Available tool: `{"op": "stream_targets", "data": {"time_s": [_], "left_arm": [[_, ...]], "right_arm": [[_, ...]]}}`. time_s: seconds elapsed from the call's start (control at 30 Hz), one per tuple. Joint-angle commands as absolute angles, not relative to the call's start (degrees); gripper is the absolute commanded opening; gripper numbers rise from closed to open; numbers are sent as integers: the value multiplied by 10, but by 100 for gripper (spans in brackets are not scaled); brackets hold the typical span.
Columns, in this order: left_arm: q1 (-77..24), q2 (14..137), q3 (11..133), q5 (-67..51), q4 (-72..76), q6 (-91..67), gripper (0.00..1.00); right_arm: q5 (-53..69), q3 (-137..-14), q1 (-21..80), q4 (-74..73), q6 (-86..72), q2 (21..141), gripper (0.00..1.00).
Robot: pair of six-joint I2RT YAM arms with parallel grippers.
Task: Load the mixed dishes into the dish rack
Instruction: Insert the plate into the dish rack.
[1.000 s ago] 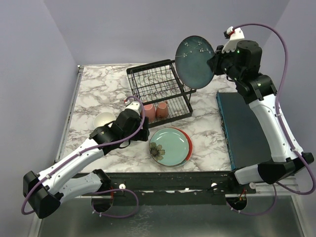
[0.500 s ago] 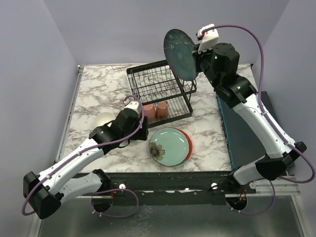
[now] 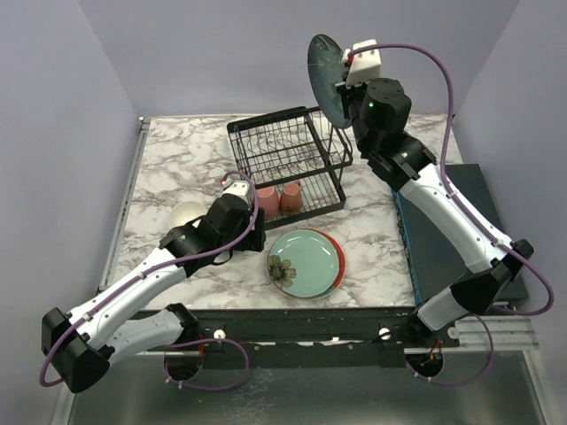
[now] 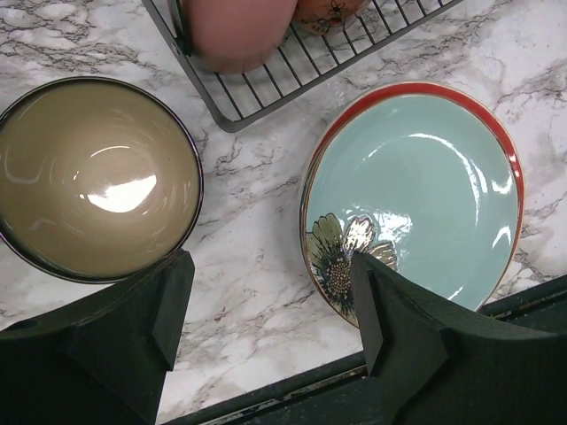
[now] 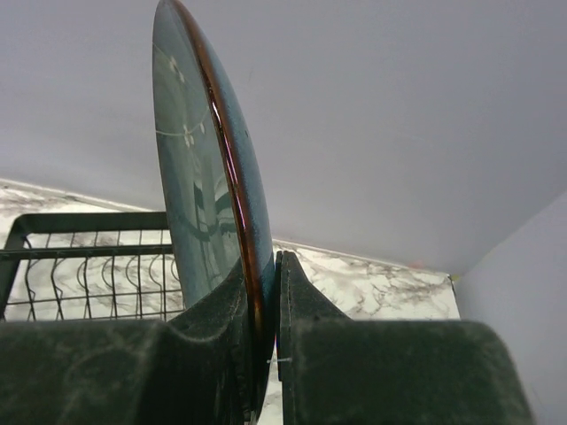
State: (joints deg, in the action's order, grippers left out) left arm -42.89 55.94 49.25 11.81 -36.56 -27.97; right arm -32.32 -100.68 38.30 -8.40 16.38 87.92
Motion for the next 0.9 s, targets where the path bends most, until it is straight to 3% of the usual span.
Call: {"op": "stream_targets", "data": {"time_s": [0.0, 0.87], "left_arm": [[-424, 560, 489, 134, -377, -273, 78], [-421, 559, 488, 134, -378, -273, 78]], "right_arm": [[-354, -1008, 387, 23, 155, 881, 0], [-391, -980, 386, 40, 159, 891, 0]]}}
